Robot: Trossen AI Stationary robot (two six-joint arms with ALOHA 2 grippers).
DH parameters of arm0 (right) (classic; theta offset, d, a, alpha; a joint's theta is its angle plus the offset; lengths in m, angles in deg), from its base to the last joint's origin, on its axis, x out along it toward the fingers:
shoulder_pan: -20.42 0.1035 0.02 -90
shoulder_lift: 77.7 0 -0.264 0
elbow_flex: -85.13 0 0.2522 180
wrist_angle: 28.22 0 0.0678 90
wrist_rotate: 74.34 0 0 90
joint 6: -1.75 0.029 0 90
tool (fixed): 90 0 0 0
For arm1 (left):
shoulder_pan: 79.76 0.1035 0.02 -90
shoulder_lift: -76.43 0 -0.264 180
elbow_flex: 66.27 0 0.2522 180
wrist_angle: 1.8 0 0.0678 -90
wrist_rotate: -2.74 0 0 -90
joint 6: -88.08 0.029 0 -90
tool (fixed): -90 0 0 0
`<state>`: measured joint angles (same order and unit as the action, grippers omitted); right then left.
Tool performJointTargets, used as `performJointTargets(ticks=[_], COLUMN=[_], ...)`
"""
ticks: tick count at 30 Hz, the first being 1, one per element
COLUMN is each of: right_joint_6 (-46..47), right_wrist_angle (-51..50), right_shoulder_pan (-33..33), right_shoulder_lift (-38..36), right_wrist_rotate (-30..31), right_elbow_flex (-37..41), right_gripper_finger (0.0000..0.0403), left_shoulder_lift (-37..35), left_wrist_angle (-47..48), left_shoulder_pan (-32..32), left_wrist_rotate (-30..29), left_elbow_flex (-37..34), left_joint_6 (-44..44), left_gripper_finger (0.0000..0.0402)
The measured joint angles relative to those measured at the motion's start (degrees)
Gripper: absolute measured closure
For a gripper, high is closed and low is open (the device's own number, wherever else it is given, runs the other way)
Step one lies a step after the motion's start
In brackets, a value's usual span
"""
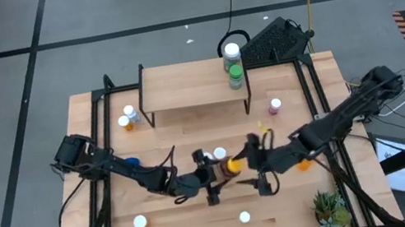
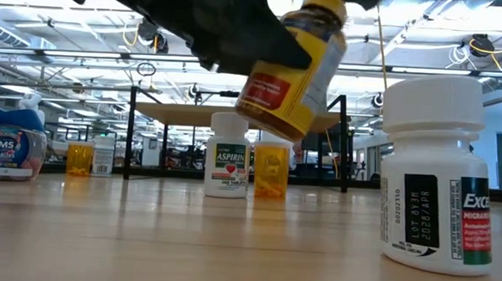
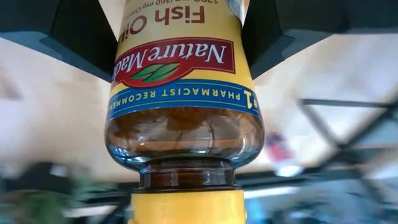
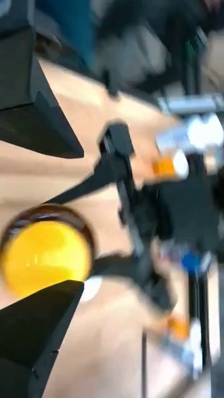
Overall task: Pick and place medicine bottles onto shelf by color
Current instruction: Put the yellow pill bottle on the shelf
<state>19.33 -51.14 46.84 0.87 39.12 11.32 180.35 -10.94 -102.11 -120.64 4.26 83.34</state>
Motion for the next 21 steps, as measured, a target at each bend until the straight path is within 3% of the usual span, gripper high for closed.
performJointTargets(ticks=[4, 6, 12, 17, 21], right_joint_6=[2.5, 1.5, -3.7, -6.5, -7.8], right_wrist_angle=[11.3, 19.1, 40.6, 42.0, 42.2], right_shoulder_pan=[1.3, 1.0, -1.7, -1.7, -1.7], right_shoulder_lift=[-2.3, -2.4, 0.4, 0.7, 0.7], right_wrist_rotate=[13.4, 17.2, 15.3, 15.3, 15.5], right_elbow_flex=[7.6, 11.6, 19.1, 19.5, 19.5], right_gripper_finger=[0.0069, 0.0069, 0.0069, 0.0080, 0.0114], left_shoulder_lift=[0.0, 0.0, 0.0, 0.0, 0.0], left_wrist_angle=[-1.2, -2.3, -6.2, -7.5, -7.6], left_shoulder_pan=[-0.1, 0.0, 0.3, 1.2, 2.0], left_wrist_rotate=[-7.6, -9.0, -8.0, -7.7, -7.6], left_elbow_flex=[0.0, 0.0, 0.0, 0.0, 0.0], left_joint_6=[1.2, 2.8, 9.8, 10.6, 10.9], left_gripper_finger=[0.0112, 0.0112, 0.0112, 0.0112, 0.0112])
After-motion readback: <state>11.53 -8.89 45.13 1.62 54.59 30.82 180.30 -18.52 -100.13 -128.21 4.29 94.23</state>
